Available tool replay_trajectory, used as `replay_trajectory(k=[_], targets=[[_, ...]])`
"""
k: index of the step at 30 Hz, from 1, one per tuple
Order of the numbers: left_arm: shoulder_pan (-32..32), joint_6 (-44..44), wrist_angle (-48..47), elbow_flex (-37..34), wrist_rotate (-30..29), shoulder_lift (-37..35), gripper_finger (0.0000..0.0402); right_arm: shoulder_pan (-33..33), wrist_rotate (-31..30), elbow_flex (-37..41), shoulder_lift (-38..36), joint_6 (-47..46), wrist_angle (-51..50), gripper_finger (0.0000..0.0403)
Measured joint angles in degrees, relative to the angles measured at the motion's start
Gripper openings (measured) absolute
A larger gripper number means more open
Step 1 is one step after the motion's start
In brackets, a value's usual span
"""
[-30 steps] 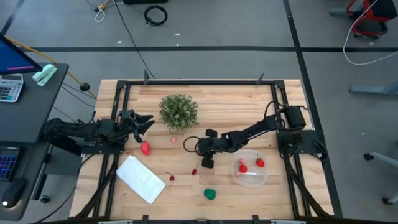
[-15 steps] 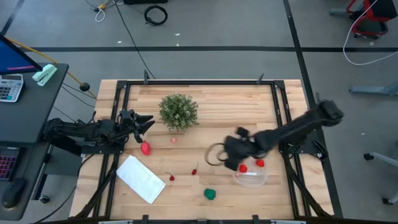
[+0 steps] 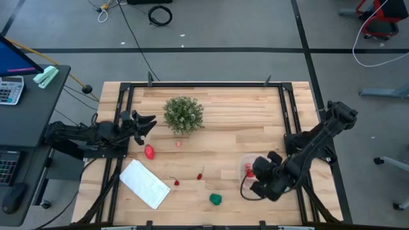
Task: Pick and placing Produce into tupperware
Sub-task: Put the right apricot into the transparent container
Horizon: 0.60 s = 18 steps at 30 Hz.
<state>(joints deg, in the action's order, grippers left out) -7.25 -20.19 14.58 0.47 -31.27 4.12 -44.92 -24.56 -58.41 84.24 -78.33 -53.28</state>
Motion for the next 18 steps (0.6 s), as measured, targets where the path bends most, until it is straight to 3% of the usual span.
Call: replay_trajectory(k=[9, 18], targets=[[0.0, 0.2, 2.4, 0.9, 0.6, 0.0, 0.0172, 0.9, 3.4, 0.0, 8.8, 0.3, 0.0, 0.009], [0.0, -6.0, 1.4, 10.9, 11.2, 0.0, 0.0184, 5.1, 1.5, 0.0, 10.1, 5.4, 0.0, 0.0169]])
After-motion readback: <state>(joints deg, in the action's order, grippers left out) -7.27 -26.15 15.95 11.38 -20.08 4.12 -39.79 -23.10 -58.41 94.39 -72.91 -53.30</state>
